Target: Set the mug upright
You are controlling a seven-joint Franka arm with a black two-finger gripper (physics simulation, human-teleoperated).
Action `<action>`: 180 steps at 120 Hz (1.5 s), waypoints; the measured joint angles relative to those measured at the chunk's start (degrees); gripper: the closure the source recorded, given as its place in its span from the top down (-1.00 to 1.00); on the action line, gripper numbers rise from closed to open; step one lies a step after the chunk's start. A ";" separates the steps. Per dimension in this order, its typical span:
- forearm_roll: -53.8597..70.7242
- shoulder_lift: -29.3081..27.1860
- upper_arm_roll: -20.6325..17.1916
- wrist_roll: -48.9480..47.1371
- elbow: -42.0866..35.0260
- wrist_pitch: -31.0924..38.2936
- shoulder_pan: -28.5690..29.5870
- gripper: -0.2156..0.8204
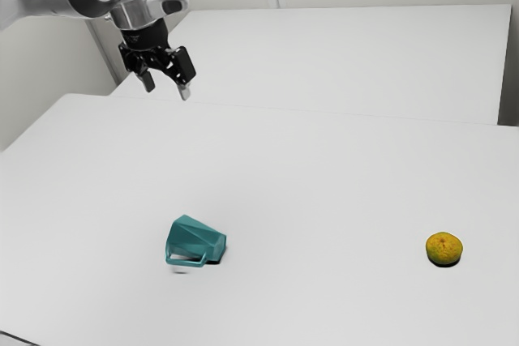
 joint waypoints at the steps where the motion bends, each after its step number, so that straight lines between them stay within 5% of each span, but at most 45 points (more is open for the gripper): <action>1: 0.01 0.00 0.00 0.00 0.00 0.03 -0.02 0.58; 55: -3.10 -5.34 0.10 -0.19 -6.42 1.69 1.01 0.58; 98: -15.80 -10.21 0.51 -0.20 -25.31 4.16 6.54 0.58; 180: -33.45 -9.43 0.71 25.49 -43.01 21.88 16.61 0.58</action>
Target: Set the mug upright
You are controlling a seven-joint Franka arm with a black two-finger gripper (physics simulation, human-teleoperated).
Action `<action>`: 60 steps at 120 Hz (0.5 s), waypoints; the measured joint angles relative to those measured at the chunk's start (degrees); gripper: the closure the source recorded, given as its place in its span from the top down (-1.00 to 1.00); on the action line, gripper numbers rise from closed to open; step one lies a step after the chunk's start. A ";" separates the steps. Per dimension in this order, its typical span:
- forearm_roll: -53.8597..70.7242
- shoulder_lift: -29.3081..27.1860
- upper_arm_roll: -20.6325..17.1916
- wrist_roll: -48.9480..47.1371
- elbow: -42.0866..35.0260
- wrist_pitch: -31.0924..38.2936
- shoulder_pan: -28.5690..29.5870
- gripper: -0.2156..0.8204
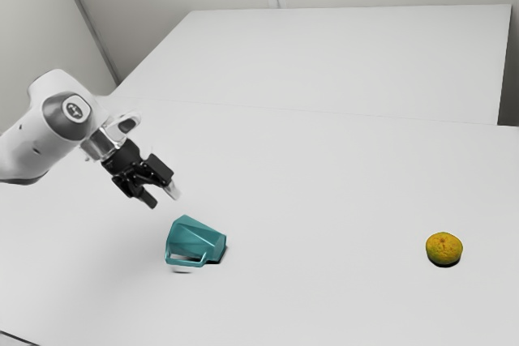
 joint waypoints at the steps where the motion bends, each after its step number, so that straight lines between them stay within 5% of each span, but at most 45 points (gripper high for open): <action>1: -0.10 0.11 0.00 0.30 -0.13 0.11 0.09 0.58; 60: -4.02 9.47 -0.07 12.52 -0.19 -0.59 5.36 0.58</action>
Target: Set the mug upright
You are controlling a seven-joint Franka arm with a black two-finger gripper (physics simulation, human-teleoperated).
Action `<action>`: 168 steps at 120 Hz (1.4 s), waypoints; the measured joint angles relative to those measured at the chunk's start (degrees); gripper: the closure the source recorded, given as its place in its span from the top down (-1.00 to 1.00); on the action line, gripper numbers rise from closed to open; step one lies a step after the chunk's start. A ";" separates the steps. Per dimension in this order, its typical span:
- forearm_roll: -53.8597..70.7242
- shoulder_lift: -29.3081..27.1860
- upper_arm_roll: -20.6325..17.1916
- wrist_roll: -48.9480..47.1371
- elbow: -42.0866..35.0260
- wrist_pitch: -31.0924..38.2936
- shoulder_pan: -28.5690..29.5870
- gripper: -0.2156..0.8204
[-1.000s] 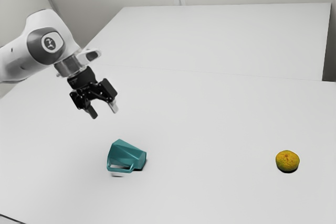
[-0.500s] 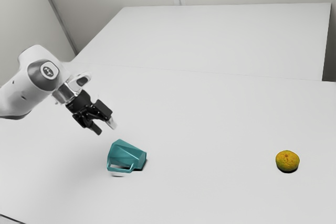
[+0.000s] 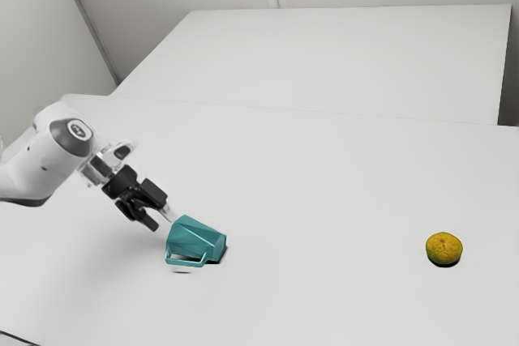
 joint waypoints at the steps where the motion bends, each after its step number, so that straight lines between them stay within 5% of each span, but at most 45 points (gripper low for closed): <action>1: -0.08 0.17 0.00 0.14 0.11 -0.12 0.04 0.58; 106: -9.40 3.93 -0.74 9.46 0.84 -6.47 -1.34 0.57; 168: -10.19 5.45 -0.79 12.60 0.92 -7.74 -0.37 -0.69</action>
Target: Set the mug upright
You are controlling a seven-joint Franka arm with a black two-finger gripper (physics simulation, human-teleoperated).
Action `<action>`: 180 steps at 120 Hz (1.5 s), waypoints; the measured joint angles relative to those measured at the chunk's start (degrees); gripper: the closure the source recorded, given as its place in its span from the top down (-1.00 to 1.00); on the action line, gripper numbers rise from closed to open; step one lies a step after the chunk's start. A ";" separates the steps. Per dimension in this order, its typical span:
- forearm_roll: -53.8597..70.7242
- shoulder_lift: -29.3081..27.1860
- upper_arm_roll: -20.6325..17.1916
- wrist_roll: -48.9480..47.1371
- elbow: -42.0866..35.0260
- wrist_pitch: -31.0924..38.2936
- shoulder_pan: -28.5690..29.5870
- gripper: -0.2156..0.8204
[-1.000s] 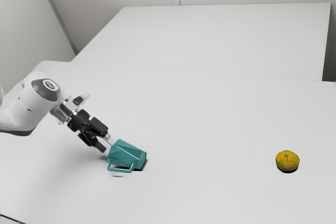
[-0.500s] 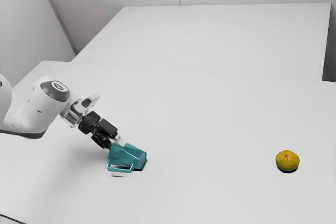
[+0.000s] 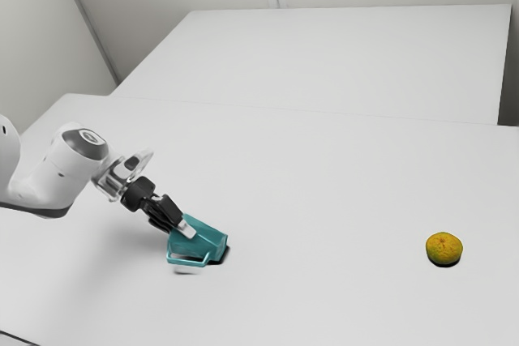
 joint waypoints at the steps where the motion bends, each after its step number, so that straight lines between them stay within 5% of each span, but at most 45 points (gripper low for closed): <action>1: 0.01 -0.02 -0.01 0.05 0.00 0.01 -0.02 -0.70; 43: 1.02 -2.41 -1.67 1.48 0.43 1.10 -0.15 -0.89; 86: 11.32 -7.49 -11.61 0.08 2.48 7.75 2.27 -0.93; 131: 34.68 -7.91 -21.73 -14.28 5.29 17.59 -0.87 -0.93; 180: 46.42 -3.82 -24.92 -30.17 7.21 23.36 -2.01 -0.93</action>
